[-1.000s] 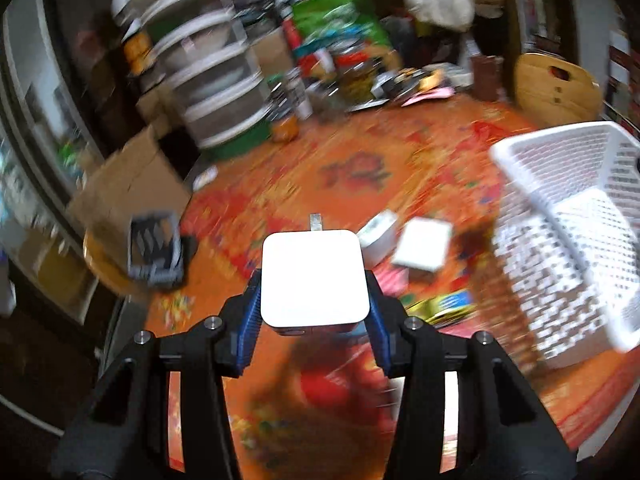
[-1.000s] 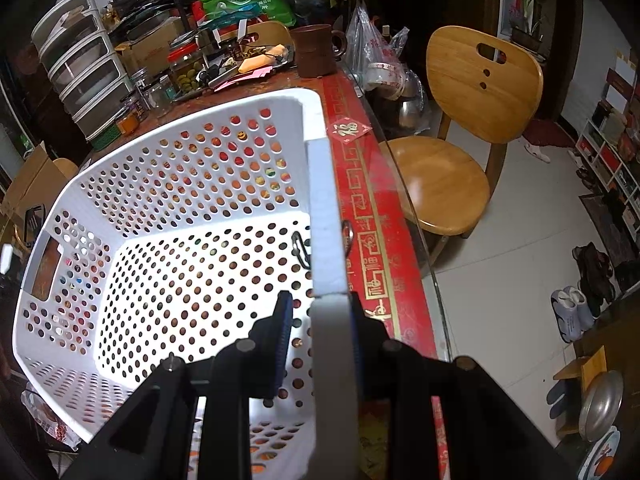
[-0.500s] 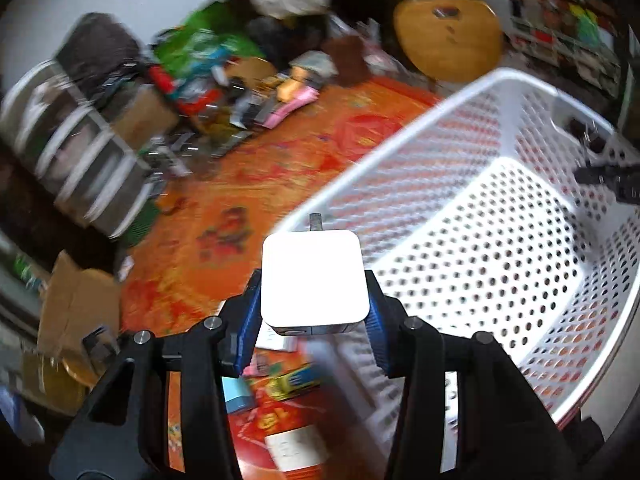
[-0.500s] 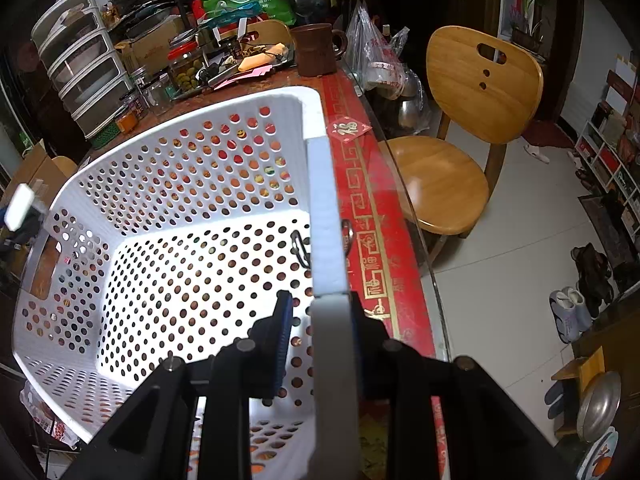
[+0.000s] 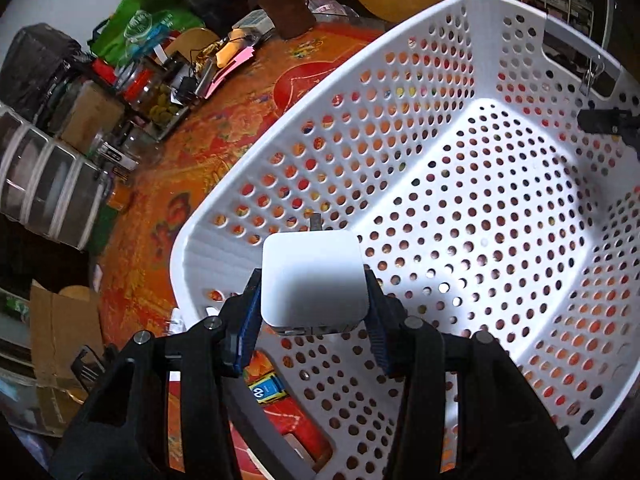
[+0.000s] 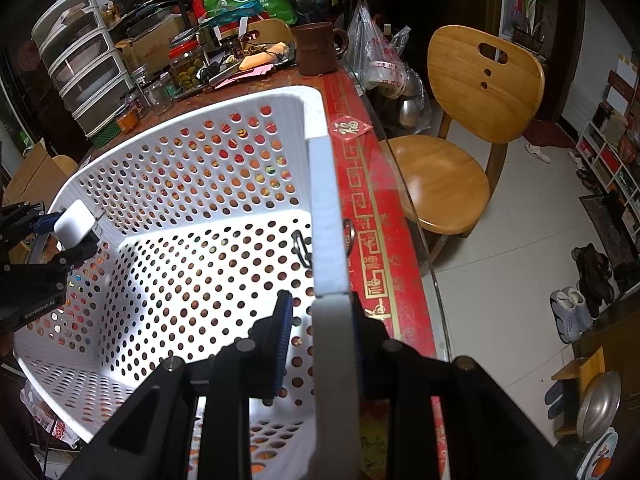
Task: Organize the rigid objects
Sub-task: 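Carry the white square charger into the basket and open the left tool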
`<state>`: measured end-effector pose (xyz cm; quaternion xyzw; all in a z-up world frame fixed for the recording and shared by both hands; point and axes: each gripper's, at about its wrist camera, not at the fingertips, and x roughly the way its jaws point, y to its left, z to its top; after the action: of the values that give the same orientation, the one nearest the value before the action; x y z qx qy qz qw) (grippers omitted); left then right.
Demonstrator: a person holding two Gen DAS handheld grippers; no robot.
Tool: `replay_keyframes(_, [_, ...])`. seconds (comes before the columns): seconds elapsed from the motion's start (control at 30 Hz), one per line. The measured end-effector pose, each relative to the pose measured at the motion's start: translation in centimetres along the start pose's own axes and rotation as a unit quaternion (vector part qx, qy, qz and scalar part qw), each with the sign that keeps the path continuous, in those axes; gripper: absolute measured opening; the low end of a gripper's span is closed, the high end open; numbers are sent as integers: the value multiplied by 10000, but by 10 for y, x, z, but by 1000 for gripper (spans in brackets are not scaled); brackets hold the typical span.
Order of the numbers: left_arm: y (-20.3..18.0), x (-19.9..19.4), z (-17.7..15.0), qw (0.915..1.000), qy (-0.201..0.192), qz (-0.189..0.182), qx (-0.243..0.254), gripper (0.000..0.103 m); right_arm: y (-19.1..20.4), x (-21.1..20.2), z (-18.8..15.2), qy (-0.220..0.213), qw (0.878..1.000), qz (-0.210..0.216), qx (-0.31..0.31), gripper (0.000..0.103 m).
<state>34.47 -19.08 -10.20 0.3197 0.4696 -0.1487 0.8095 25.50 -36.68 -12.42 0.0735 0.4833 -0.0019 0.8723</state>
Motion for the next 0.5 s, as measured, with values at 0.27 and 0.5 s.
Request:
replay_keyframes(0.27, [8, -16, -9, 9992, -349, -185, -74, 74, 2, 1, 0, 12, 10000, -25, -3, 25])
replay_keyframes(0.5, [90, -75, -65, 9768, -1414, -454, -1541, 98, 5, 1, -1, 16, 10000, -78, -22, 25])
